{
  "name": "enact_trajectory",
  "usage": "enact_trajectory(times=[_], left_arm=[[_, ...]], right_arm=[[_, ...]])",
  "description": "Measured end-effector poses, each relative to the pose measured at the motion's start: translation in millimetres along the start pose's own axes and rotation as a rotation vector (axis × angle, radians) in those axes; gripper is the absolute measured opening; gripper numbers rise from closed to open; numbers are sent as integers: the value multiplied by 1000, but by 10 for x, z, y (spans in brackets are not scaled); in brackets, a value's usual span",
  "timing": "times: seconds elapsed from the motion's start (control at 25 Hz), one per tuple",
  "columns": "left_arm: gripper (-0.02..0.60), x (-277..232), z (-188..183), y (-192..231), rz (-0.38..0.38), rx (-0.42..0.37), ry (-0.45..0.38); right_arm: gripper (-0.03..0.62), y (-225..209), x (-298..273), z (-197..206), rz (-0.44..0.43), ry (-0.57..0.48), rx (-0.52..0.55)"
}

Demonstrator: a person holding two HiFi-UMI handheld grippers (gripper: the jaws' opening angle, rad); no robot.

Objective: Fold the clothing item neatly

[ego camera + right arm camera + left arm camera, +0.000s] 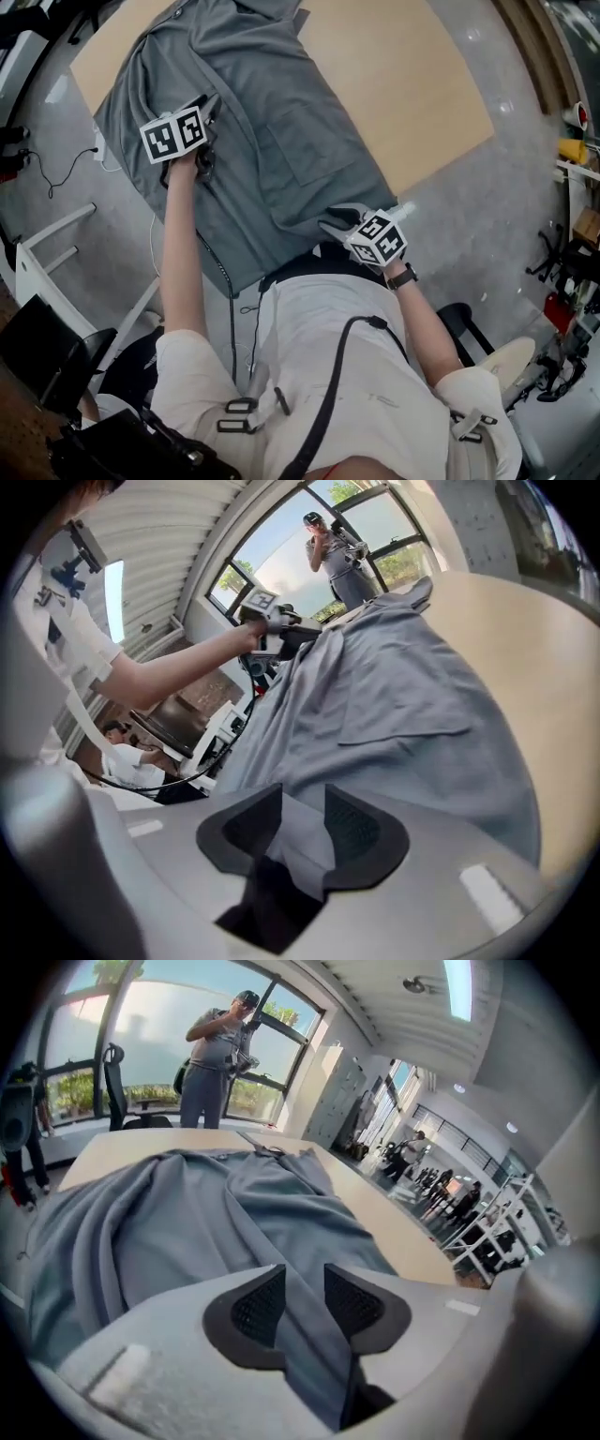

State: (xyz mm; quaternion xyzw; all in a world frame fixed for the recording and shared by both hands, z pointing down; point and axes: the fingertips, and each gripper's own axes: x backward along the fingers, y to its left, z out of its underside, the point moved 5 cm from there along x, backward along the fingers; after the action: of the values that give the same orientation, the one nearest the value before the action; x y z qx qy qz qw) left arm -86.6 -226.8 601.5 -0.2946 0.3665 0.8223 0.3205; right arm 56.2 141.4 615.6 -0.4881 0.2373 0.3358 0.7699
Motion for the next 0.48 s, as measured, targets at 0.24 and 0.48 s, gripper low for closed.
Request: enact_trajectory(times=[0.24, 0.48], left_arm=[[153, 174, 1034, -621, 101, -34, 142], [164, 82, 1583, -939, 134, -53, 226]], right_arm=[[226, -61, 36, 419, 175, 34, 102], [232, -352, 59, 535, 469, -45, 30]])
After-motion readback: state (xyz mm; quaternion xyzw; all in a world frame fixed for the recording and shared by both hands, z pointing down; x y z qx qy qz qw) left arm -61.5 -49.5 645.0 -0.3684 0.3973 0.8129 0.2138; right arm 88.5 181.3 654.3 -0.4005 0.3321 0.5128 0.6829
